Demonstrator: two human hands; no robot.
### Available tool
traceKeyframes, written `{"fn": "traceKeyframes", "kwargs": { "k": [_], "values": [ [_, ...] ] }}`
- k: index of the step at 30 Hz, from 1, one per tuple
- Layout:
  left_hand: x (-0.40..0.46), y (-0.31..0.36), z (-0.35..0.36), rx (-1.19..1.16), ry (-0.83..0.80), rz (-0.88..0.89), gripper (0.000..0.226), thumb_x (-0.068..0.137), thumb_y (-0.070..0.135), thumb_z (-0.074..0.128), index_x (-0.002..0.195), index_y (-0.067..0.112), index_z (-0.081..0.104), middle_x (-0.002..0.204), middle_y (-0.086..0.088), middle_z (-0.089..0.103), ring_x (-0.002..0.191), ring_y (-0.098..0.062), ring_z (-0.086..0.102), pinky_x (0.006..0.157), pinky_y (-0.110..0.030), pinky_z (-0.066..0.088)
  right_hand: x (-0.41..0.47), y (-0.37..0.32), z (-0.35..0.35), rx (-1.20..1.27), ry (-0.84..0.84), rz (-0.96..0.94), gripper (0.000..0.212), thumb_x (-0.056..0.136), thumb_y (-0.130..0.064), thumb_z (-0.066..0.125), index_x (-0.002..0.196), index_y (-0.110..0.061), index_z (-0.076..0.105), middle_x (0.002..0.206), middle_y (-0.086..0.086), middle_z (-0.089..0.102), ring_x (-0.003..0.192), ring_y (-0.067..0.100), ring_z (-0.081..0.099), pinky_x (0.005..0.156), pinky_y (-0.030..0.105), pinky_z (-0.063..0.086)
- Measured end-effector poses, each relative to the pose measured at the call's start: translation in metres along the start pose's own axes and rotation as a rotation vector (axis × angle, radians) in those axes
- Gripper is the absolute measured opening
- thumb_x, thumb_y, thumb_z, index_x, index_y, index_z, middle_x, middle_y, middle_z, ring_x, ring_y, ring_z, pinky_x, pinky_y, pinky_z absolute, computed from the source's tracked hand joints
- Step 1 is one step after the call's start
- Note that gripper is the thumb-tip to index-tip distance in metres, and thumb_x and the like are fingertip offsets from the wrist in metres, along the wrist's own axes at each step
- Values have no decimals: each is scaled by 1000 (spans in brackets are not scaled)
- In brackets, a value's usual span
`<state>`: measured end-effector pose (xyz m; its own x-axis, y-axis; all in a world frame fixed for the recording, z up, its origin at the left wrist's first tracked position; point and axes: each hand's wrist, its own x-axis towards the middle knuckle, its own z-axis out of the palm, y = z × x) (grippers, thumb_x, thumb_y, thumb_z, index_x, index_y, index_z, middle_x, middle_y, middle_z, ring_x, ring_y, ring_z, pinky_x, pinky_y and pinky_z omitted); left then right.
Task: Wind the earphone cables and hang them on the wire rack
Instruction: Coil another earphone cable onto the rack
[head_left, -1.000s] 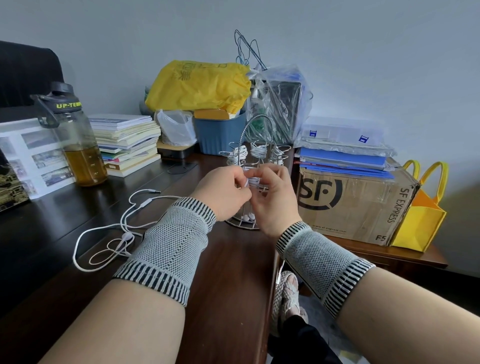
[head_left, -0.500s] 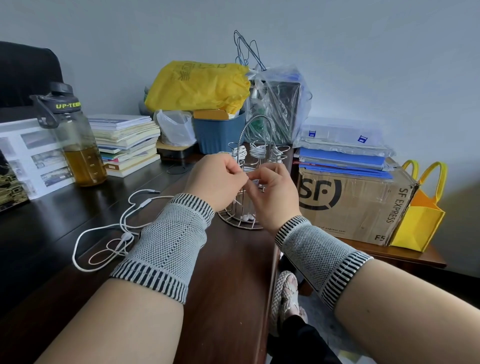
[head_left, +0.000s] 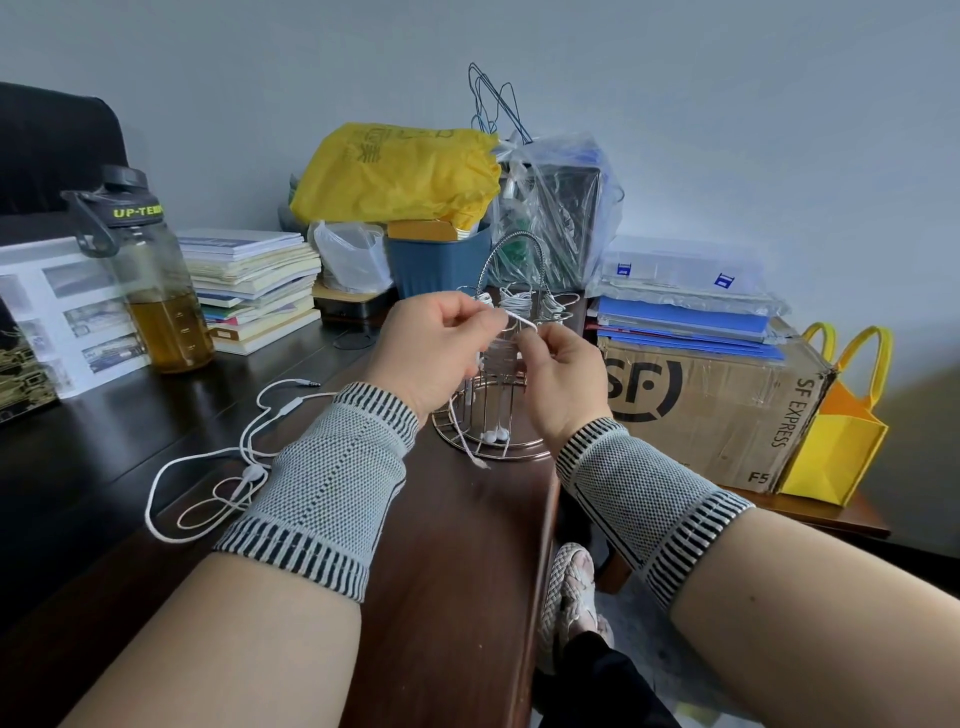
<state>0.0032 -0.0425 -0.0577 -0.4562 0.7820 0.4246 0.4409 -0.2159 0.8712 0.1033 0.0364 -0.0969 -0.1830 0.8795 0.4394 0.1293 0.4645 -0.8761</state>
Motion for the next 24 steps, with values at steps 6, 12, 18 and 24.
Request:
{"fn": "traceKeyframes", "kwargs": {
  "k": [6,12,18,24],
  "values": [
    [4,-9,4,75,140,-52,26,90,32,65,72,14,69,51,10,53,47,-7,47,61,-37,49,0,-2,2,44,17,34,38,97,-30,47,74,-3,59,61,3,55,60,18,48,64,38,46],
    [3,-8,7,252,172,7,33,93,33,60,74,7,68,59,0,57,57,-14,48,61,-29,43,-1,-5,4,38,43,23,40,99,-33,44,70,-7,56,61,2,53,59,16,46,61,36,42],
    [2,-12,7,316,117,-74,31,86,24,57,67,2,65,56,-7,58,59,-27,57,67,-43,55,-4,-9,3,28,49,16,43,99,-31,45,58,-17,42,53,-4,43,51,12,38,56,30,35],
    [2,-8,10,183,13,-124,31,88,16,52,59,14,59,68,2,72,71,-17,72,77,-44,60,-3,-10,4,12,64,33,43,97,-29,46,56,-18,44,51,-5,45,51,13,40,57,30,35]
  ]
}}
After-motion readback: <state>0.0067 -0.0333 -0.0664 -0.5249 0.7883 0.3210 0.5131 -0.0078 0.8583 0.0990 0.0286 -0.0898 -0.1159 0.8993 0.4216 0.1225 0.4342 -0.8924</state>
